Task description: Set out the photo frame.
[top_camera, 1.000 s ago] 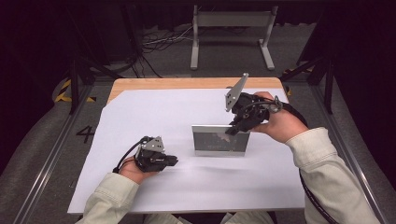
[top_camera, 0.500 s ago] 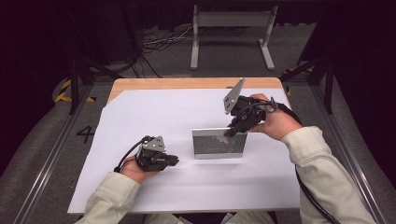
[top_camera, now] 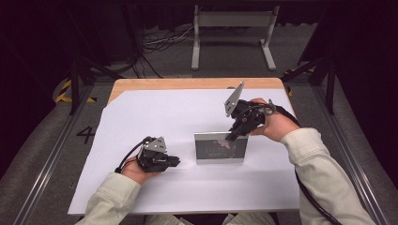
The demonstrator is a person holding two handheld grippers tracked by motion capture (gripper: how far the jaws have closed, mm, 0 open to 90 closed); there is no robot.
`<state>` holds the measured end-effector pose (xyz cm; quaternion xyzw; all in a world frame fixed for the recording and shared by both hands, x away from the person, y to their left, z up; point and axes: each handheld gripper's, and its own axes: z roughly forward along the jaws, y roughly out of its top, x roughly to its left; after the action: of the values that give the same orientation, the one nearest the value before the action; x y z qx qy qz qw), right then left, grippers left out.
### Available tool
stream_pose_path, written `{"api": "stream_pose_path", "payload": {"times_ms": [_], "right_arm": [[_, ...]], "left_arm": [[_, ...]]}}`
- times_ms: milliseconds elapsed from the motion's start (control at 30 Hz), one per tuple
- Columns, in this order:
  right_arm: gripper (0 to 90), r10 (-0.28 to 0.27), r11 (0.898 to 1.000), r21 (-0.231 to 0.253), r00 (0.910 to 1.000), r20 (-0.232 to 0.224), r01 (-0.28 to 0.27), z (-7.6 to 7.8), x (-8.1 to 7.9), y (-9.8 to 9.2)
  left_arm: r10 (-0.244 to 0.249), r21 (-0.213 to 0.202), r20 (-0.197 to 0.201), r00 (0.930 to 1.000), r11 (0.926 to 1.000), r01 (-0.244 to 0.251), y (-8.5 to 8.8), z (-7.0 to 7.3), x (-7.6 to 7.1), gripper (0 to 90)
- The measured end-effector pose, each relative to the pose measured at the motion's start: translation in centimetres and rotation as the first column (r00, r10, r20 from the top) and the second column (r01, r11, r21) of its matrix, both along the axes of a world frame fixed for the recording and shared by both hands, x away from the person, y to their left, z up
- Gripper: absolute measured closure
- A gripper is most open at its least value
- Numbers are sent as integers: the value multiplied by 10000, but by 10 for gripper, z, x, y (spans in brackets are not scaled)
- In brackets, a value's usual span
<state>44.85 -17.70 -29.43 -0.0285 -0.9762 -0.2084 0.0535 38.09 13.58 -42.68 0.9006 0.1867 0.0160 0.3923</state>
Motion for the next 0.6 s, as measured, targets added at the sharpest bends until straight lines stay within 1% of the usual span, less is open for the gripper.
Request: {"api": "stream_pose_path", "payload": {"times_ms": [233, 267, 300, 367, 433, 500, 533, 600], "right_arm": [[837, -55, 9998, 163, 9997, -217, 59, -5, 6, -6], [837, 92, 9999, 140, 9999, -127, -91, -5, 6, -7], [837, 92, 9999, 140, 9999, -127, -91, -5, 6, -7], [833, 274, 9996, 82, 9996, 50, -275, -5, 6, -6], [827, 332, 9994, 8, 9992, 209, -332, -5, 5, -5], [822, 322, 9995, -19, 9991, 270, -322, -4, 5, -5], [815, 294, 9996, -50, 9989, 370, -293, -4, 6, -5], [804, 192, 9998, -55, 9989, 419, -189, -5, 7, -5]], "left_arm": [[-34, 5, 10, 10000, 10000, 34, 0, 0, 1, 814], [-22, 1, -13, 10000, 10000, 22, -1, -1, 0, 813], [-22, 1, -13, 10000, 10000, 22, -1, -1, 0, 813], [-20, 18, 1, 10000, 10000, 20, -1, -1, 0, 813], [-25, 16, -17, 10000, 10000, 25, -1, -1, 0, 812], [-42, 17, 27, 10000, 10000, 42, -1, 0, 1, 812], [-45, 17, 36, 10000, 10000, 45, -1, 0, 1, 813], [-29, 15, 0, 10000, 10000, 29, -1, 0, 0, 812]]}}
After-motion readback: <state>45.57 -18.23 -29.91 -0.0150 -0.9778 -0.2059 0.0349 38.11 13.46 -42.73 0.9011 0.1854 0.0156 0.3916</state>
